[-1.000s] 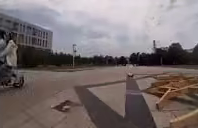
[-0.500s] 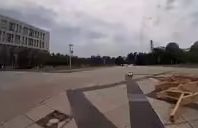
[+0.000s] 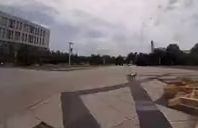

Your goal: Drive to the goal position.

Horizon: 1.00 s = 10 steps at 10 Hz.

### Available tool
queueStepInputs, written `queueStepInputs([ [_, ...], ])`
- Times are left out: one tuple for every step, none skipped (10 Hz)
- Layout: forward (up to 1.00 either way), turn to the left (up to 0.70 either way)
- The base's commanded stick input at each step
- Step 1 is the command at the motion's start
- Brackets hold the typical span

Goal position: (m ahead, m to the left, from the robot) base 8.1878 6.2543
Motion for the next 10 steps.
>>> queueStepInputs([
  [0.7,0.32],
  [0.7,0.35],
  [0.7,0.35],
  [0.7,0.35],
  [0.7,0.35],
  [0.7,0.35],
  [0.7,0.35],
  [0.7,0.35],
  [0.7,0.35],
  [0.7,0.35],
])
